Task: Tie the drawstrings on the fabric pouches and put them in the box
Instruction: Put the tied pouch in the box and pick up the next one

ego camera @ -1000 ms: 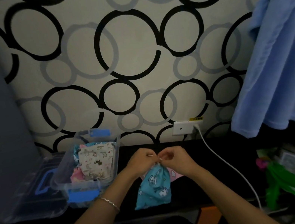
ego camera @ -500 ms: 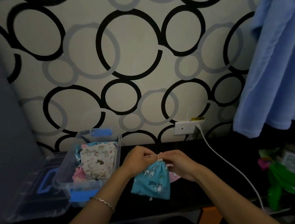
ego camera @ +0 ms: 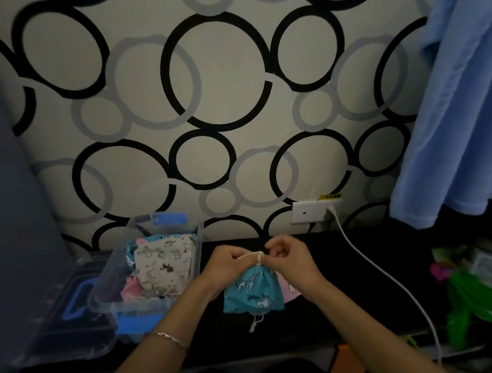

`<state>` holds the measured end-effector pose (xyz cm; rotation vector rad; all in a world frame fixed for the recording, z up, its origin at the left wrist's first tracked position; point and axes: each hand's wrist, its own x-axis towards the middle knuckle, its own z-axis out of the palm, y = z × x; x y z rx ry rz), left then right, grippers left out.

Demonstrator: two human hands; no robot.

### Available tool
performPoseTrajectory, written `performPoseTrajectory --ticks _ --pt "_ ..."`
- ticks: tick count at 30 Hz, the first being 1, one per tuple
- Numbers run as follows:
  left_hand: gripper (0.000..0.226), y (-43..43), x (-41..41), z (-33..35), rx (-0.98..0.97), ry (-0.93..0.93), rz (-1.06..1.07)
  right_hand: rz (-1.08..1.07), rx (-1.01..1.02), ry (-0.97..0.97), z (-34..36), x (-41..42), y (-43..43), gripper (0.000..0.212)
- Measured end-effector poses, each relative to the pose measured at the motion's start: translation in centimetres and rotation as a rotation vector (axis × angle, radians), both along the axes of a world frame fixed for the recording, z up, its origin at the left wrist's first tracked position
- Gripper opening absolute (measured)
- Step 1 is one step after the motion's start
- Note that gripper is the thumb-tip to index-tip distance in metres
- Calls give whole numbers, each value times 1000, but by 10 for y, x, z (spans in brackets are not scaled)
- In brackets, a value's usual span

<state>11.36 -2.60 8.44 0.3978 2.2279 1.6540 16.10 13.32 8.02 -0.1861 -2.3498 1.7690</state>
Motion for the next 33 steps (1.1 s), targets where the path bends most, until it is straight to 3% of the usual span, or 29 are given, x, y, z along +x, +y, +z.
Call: performPoseTrajectory --ticks 4,6,10,16,21,27,33 --pt "29 1 1 -1 36 -35 21 -14 235 135 -2 -3 3 12" --pt "29 1 2 0 51 -51 21 31 285 138 -3 -2 5 2" --pt "25 -1 2 0 41 -56 9 64 251 115 -2 -1 5 17" --pt "21 -1 -2 -1 -23 18 -7 120 224 31 -1 -5 12 7" --pt "17 -5 -6 -1 -110 72 -40 132 354 -43 0 -4 19 11" --pt "16 -9 -12 -5 -68 68 88 153 491 -59 9 -1 28 14" --pt "21 9 -2 -5 68 -134 154 180 497 13 6 -1 25 13"
